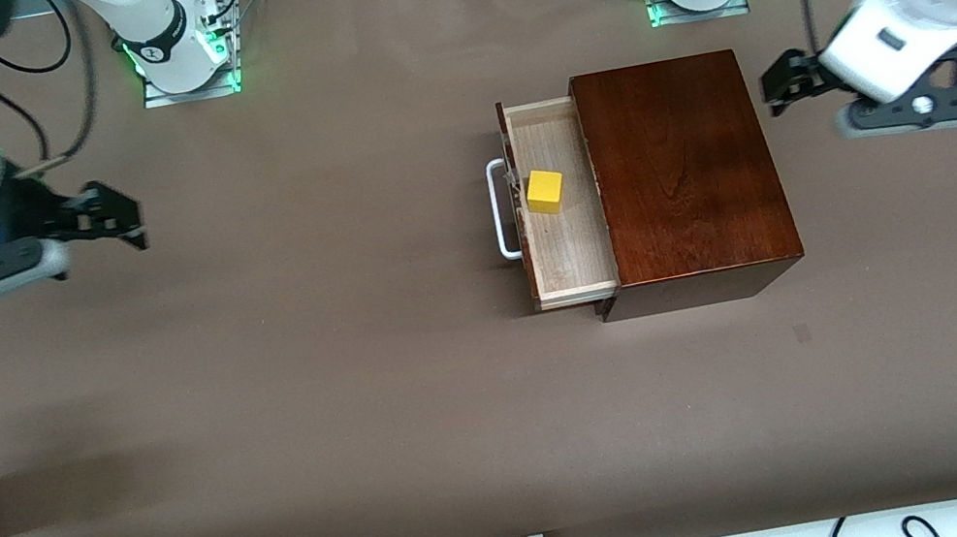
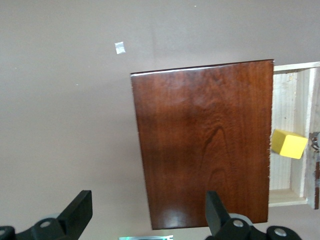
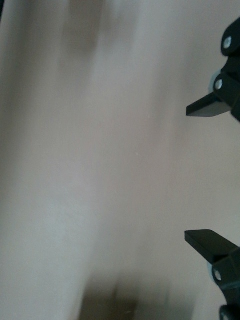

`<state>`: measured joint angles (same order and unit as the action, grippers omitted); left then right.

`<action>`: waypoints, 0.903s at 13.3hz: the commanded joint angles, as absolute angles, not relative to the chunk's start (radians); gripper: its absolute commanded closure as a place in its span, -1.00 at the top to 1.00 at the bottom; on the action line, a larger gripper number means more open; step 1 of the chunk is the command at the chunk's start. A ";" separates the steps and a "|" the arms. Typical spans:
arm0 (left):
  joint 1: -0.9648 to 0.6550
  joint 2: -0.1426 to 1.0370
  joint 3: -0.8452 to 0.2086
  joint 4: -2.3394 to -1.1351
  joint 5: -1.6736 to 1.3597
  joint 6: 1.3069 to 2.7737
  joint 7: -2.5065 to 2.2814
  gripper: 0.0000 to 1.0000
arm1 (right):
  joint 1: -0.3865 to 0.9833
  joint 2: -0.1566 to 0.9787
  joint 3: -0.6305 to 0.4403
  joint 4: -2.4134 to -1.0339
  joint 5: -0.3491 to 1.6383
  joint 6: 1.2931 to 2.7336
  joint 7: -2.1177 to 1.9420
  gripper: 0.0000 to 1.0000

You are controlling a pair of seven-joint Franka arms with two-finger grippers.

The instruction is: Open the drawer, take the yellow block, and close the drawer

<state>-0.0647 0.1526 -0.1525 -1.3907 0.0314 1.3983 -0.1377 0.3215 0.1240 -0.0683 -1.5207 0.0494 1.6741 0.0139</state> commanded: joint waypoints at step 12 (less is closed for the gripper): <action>-0.071 -0.064 -0.081 -1.712 -0.006 1.632 -0.083 1.00 | 0.997 0.659 -0.069 -1.085 -0.040 1.868 -0.011 1.00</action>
